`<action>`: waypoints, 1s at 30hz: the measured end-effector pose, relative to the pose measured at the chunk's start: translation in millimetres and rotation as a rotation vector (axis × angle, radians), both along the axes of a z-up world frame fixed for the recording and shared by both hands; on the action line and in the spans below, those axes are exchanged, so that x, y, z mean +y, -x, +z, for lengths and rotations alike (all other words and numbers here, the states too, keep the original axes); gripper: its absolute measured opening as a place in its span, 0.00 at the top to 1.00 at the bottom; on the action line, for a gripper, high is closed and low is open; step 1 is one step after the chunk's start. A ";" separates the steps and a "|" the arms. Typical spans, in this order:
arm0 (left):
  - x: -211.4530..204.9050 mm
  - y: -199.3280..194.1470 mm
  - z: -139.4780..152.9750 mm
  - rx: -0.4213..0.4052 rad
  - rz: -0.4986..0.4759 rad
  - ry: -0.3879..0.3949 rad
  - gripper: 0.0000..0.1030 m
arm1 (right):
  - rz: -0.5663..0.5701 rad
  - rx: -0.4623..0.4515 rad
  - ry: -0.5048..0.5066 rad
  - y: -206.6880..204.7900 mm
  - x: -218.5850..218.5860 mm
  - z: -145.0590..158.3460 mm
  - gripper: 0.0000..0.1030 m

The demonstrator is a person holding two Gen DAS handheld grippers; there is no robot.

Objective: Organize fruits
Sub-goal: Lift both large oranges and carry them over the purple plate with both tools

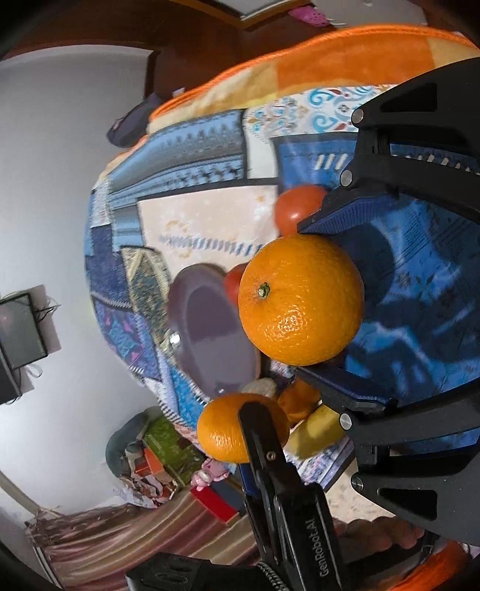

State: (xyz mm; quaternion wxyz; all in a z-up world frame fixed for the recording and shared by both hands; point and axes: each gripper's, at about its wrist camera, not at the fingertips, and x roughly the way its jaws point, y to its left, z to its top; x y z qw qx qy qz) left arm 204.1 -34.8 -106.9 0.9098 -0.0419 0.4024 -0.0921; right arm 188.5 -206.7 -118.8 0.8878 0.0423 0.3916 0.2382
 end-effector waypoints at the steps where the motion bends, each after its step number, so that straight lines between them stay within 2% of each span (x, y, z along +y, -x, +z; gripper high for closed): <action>1: 4.0 1.9 5.8 -0.013 0.008 -0.004 0.37 | 0.002 -0.010 0.001 -1.5 2.8 3.7 0.36; 6: 21.5 8.4 29.9 -0.074 0.041 -0.021 0.37 | 0.018 -0.071 0.001 -9.3 15.9 24.5 0.36; 17: 53.3 -5.8 51.3 -0.108 0.083 -0.004 0.37 | 0.048 -0.151 0.004 -36.3 42.8 44.6 0.36; 23: 64.3 -25.6 53.4 -0.116 0.099 -0.022 0.37 | 0.046 -0.148 0.014 -56.3 53.8 39.4 0.36; 30: 67.7 -55.7 39.6 -0.093 0.100 -0.046 0.37 | 0.044 -0.131 0.028 -80.4 64.8 30.9 0.36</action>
